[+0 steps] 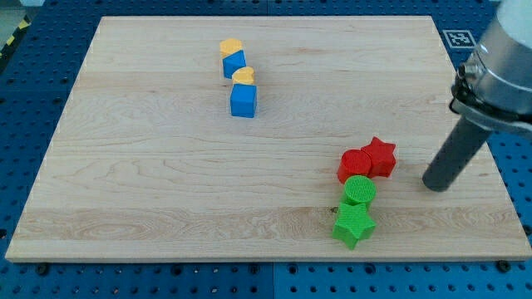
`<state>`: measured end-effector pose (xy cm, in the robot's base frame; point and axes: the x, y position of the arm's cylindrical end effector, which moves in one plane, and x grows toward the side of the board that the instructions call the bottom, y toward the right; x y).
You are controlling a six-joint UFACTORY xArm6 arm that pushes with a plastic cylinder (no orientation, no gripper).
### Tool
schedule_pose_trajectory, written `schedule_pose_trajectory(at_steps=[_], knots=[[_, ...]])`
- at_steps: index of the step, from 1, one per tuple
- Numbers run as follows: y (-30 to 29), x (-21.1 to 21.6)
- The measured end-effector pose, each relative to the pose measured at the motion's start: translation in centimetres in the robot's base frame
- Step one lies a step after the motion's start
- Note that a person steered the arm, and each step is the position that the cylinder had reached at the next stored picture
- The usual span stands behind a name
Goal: Move the red star above to the red circle
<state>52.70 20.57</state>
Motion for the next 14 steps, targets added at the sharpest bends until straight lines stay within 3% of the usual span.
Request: schedule_pose_trajectory(at_steps=[3, 5, 7, 8, 14], knots=[[-4.1, -6.6], [1.5, -3.6], [-0.9, 0.2], [-3.5, 0.0], [-6.7, -6.2]])
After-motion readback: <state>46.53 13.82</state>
